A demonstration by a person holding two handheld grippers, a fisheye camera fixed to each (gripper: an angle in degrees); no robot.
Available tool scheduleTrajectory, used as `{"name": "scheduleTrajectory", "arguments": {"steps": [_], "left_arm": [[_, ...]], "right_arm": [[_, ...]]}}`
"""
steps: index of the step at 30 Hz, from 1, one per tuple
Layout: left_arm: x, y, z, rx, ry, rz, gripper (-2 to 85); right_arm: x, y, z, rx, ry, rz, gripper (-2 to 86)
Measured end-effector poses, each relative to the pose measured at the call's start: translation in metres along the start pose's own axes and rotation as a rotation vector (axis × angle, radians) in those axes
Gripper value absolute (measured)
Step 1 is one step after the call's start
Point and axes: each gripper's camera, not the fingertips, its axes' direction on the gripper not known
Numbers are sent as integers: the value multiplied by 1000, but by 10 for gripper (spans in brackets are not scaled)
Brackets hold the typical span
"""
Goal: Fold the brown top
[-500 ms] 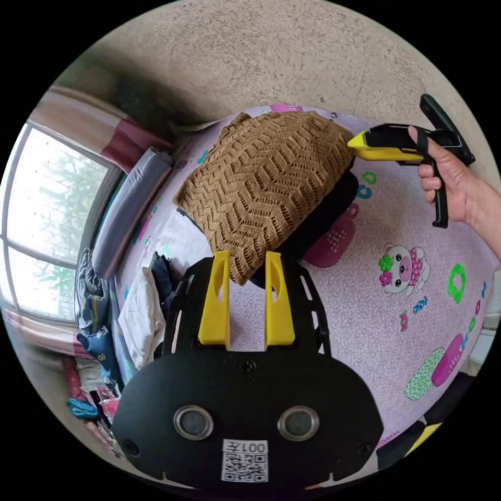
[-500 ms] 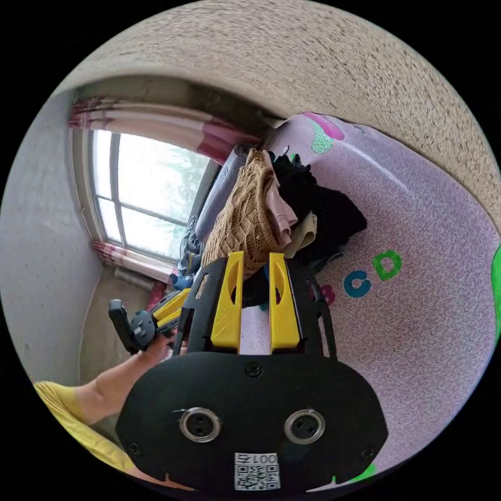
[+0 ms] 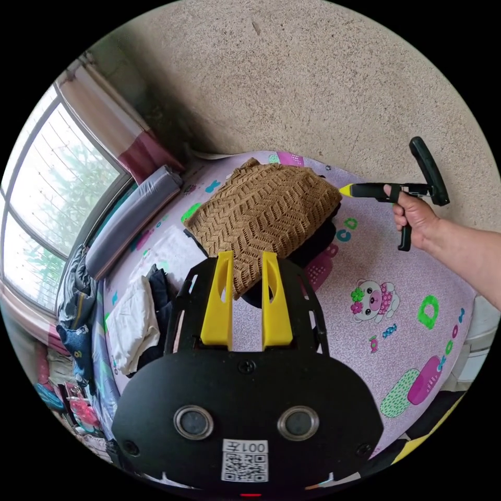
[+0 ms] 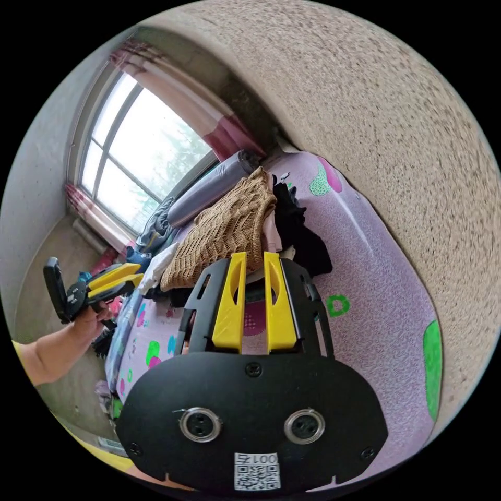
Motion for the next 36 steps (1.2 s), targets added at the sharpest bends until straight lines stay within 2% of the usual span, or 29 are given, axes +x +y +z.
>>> {"name": "scheduleTrajectory", "arguments": {"steps": [7,13,17,21,24,29,32,36], "left_arm": [[3,29,-1,-6,60,-18,34],[-5,67,-8,13,104,-87,27],[-10,97,-10,5,113,-113,25],[-22,136,-21,30,127,-146,23],[-37,160,-38,90,107,-172,23],[-80,190,-97,289,53,-252,23],[-112,214,-151,438,41,-289,24],[-144,258,-221,576,29,-229,19]], "right_arm": [[-45,-10,20,-122,56,-187,81],[-71,2,20,-126,21,-219,31],[-105,17,22,-205,-147,-353,15],[-136,14,-1,-161,-253,-426,10],[-187,-15,-30,-93,-363,-525,7],[-372,-33,-95,-127,-401,-1138,6],[-452,-30,-137,-77,-491,-1328,5],[-512,-23,-167,-59,-616,-1395,5]]}}
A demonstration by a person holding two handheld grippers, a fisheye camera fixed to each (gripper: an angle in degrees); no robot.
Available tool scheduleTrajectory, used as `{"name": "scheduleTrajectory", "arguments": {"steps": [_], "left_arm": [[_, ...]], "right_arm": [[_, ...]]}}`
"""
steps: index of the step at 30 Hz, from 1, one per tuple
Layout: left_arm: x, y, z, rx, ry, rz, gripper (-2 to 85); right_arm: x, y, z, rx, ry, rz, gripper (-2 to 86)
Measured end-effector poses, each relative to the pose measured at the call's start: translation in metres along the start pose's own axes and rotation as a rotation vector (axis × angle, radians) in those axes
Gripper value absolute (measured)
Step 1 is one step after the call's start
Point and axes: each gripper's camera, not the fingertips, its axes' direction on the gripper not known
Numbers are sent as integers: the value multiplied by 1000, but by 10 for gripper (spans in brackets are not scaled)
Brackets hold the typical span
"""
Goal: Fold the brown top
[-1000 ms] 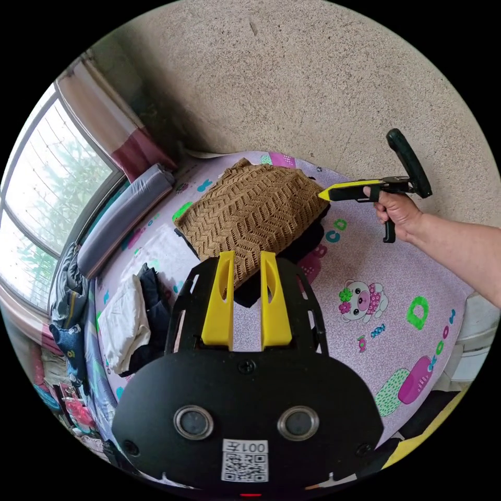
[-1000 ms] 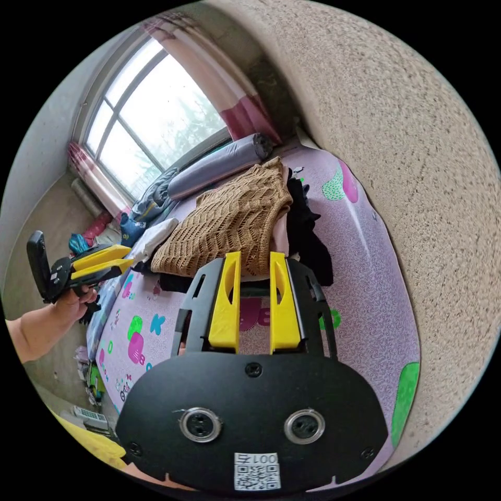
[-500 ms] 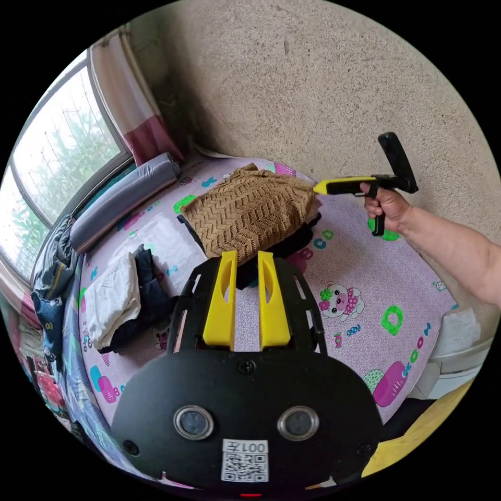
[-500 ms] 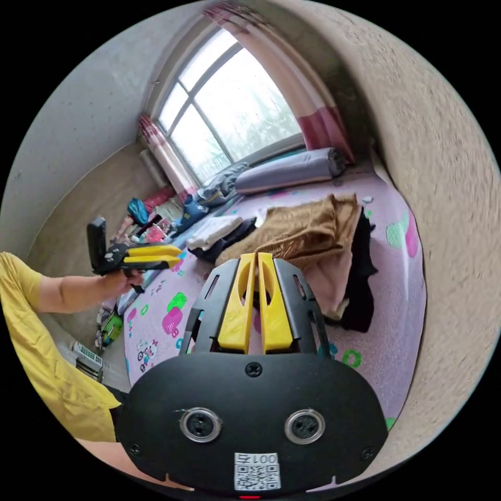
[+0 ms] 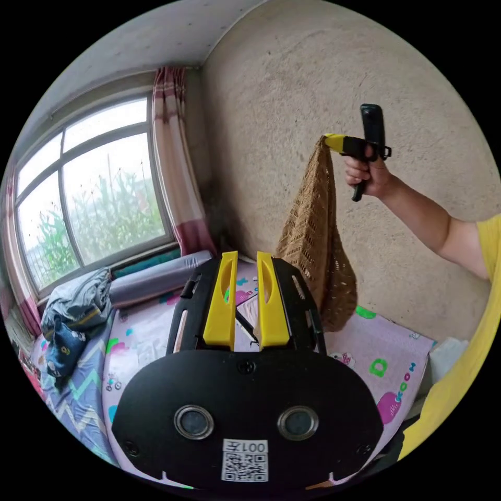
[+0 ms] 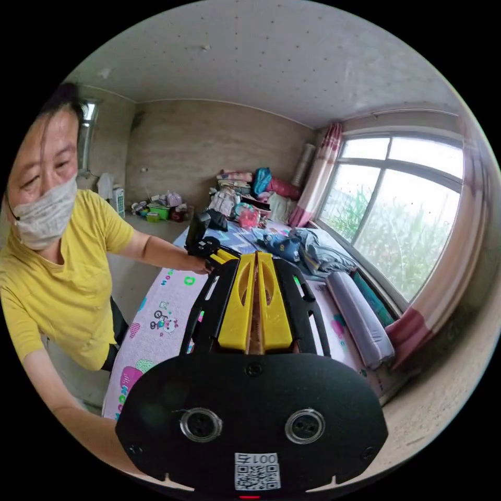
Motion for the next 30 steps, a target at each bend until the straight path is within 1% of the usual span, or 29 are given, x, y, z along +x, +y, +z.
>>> {"name": "scheduleTrajectory", "arguments": {"steps": [3,6,9,12,15,18,20,21,23,25,27,29,30], "left_arm": [[-17,10,-41,2,46,56,17],[-31,35,-65,-39,68,77,17],[-44,66,-91,-49,61,68,16],[-63,95,-117,-57,63,42,14],[-85,122,-142,-78,37,27,12],[-112,149,-164,-111,-17,6,6],[-128,168,-172,-157,-9,-11,2],[-136,182,-173,-198,22,-14,0],[-145,206,-169,-272,89,-16,1],[-148,242,-149,-392,220,-11,11],[-142,271,-129,-482,311,2,24],[-128,298,-107,-564,399,39,40],[-115,314,-94,-605,454,86,52]], "right_arm": [[-15,-20,21,39,-68,28,5],[-28,-23,67,47,-140,129,5],[-47,-22,126,31,-232,203,5],[-64,-27,177,64,-307,256,5],[-86,-45,222,74,-363,209,5],[-125,-56,264,62,-475,95,5],[-168,-42,304,-30,-562,45,5],[-178,-34,316,-60,-585,45,5],[-221,9,363,-201,-648,84,6],[-250,49,397,-291,-675,155,6],[-270,89,422,-309,-708,270,6],[-288,132,439,-279,-710,410,7],[-291,139,441,-272,-702,432,7]]}}
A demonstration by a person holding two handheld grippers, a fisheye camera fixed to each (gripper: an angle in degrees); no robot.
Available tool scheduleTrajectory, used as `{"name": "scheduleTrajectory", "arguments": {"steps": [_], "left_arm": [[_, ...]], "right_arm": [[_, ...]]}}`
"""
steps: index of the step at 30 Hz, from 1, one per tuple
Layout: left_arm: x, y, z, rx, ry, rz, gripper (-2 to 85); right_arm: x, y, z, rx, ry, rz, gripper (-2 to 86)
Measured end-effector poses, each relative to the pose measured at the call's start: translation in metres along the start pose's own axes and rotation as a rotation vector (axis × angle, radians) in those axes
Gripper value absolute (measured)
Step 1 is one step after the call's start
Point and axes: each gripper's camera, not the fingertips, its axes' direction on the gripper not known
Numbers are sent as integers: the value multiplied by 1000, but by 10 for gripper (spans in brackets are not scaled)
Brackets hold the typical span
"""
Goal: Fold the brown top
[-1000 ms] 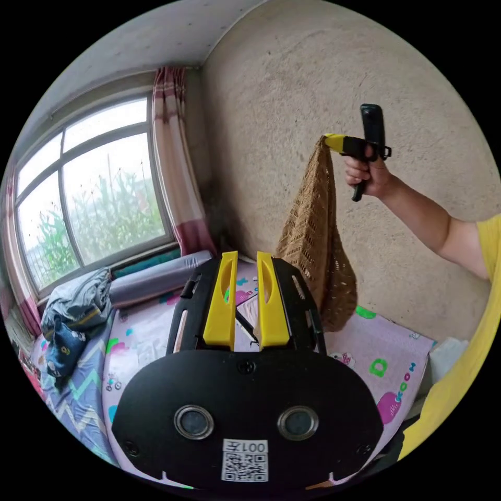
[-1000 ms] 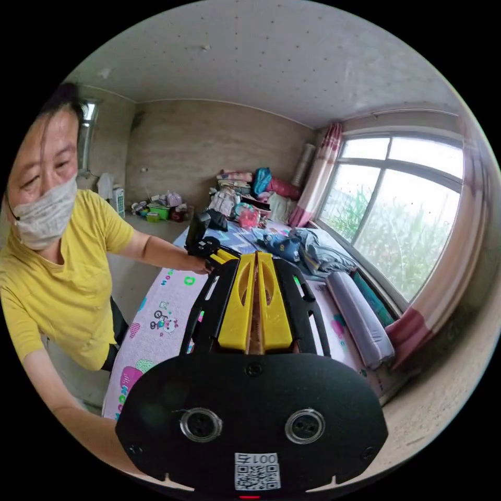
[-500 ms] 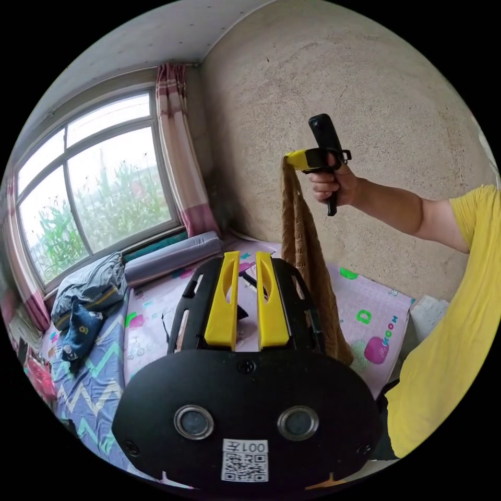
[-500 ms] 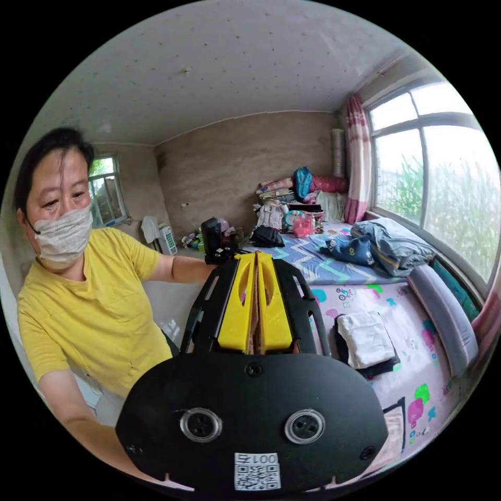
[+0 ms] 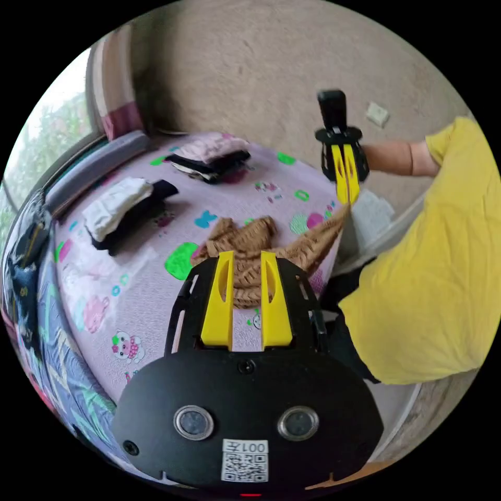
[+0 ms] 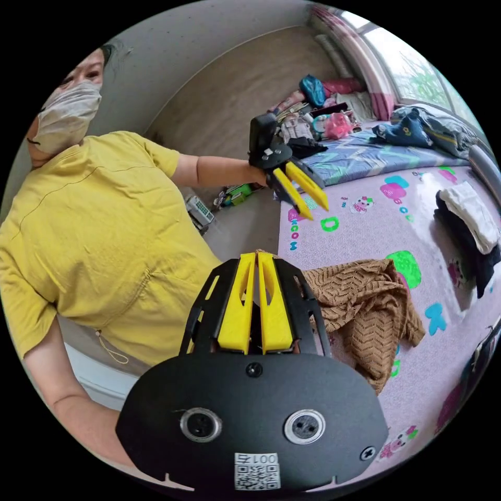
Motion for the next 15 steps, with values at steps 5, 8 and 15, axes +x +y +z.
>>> {"name": "scheduleTrajectory", "arguments": {"steps": [5,8,15], "left_arm": [[39,-3,74,-176,25,271,59],[58,-16,89,-161,-35,414,35],[40,-73,86,-127,-151,593,8]], "right_arm": [[-3,27,19,9,68,9,8],[-8,30,29,-65,99,-52,8],[9,44,45,-162,68,-154,7]]}}
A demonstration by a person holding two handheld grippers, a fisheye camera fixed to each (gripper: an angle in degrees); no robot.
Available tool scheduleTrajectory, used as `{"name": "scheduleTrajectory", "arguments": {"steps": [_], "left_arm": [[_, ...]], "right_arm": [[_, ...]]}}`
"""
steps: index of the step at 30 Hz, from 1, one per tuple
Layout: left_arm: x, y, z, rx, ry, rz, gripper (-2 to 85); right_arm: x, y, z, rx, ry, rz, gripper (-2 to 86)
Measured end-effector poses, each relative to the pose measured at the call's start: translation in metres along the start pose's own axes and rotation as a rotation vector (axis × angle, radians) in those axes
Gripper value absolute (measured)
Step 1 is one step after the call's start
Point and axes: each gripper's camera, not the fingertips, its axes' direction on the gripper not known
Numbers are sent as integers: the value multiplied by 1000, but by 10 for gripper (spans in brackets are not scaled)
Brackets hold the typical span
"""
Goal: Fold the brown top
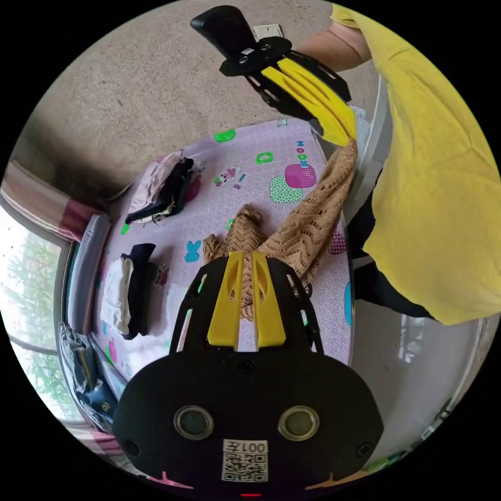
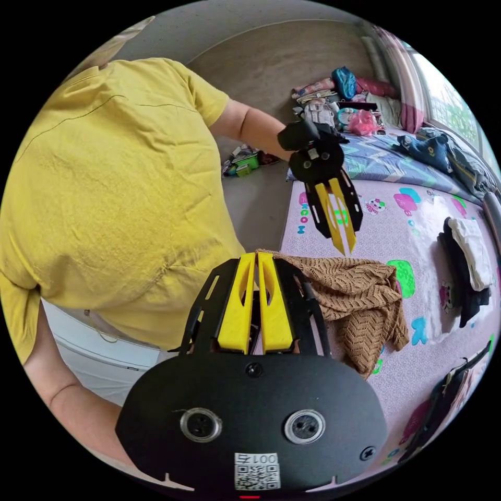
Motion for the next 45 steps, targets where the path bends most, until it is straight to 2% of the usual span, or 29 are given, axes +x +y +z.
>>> {"name": "scheduleTrajectory", "arguments": {"steps": [4,6,8,10,14,17,19,24,27,30,35,45], "left_arm": [[-26,-31,37,-87,159,147,83],[-23,-48,58,-147,202,245,92],[-15,-60,74,-178,245,357,88],[-2,-74,90,-217,282,475,13],[12,-76,98,-298,301,544,-13],[7,-52,78,-322,179,354,-16],[3,-24,51,-329,88,110,-16],[27,23,8,-416,-108,-219,-16],[47,44,6,-486,-156,-291,-16],[63,63,18,-509,-146,-322,-16],[75,95,43,-516,-107,-345,-15],[52,150,34,-373,-20,-541,-15]], "right_arm": [[14,16,0,22,-29,-21,7],[20,23,1,21,-48,-25,7],[24,32,4,1,-49,-35,7],[26,38,7,-16,-44,-44,7],[30,57,14,-41,20,-45,9],[33,75,22,-33,84,-19,11],[39,87,31,15,100,24,14],[69,111,67,173,-49,157,28],[89,126,92,156,-23,231,50],[106,129,118,59,41,249,69],[122,115,181,-192,191,166,84],[125,107,294,-408,318,67,86]]}}
